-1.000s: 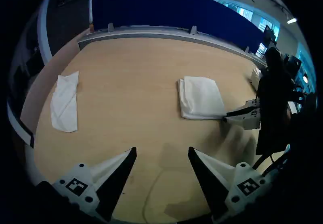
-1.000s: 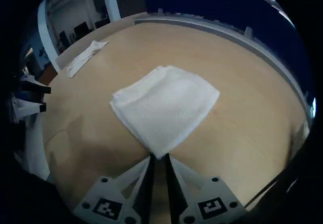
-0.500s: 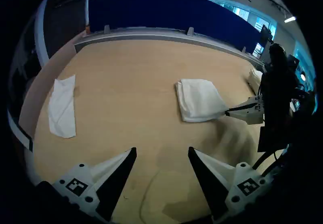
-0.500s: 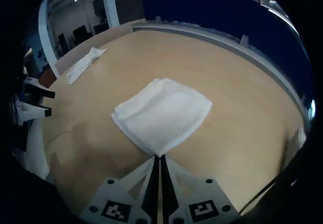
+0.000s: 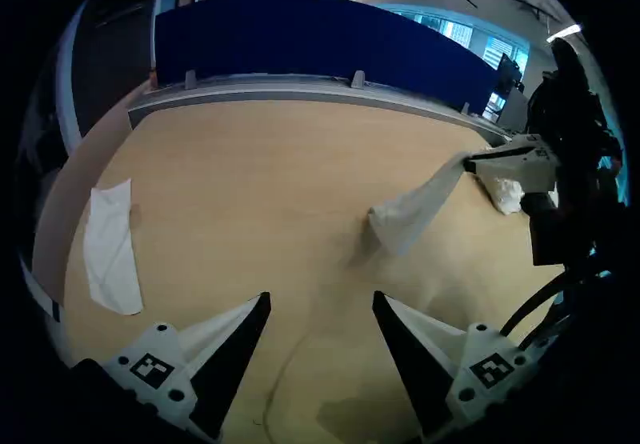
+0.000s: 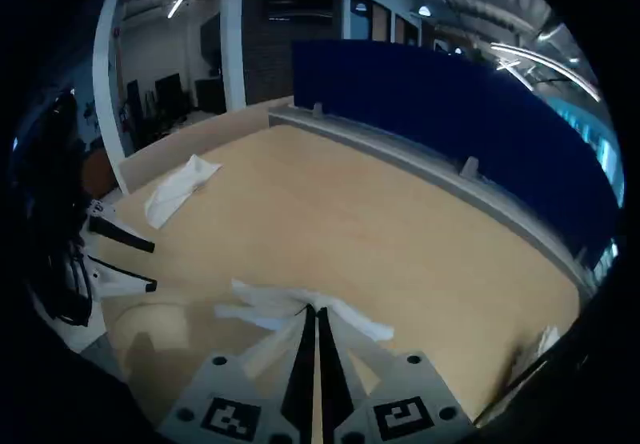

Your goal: Fold towel

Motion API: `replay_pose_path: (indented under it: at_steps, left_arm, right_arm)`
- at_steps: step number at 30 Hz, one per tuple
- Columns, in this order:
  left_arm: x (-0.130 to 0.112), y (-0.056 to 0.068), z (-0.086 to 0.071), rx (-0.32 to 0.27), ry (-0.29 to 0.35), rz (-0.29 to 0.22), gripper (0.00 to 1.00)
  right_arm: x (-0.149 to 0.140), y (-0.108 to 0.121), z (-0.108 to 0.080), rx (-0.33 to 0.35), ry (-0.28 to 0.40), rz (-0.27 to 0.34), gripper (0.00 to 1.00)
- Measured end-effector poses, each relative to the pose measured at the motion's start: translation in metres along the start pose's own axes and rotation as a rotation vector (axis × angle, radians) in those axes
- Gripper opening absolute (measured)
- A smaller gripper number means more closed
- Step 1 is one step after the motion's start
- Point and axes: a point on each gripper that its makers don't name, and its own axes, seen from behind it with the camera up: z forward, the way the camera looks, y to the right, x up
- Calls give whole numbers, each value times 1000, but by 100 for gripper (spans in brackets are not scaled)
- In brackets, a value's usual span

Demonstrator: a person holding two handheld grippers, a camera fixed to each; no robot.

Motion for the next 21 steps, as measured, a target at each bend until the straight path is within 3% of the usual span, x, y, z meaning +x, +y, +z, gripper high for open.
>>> replay_pose_path:
  at_steps: [6, 13, 21]
  left_arm:
    - [11, 4, 3, -16, 18, 15, 95]
    - [23, 13, 3, -2, 38, 23, 95]
    - [36, 35, 1, 14, 61, 23, 95]
  right_arm:
    - [29, 18, -24, -24, 50, -11, 2]
    - [37, 44, -49, -50, 76, -27, 2]
    - [43, 97, -84, -75, 100, -33, 2]
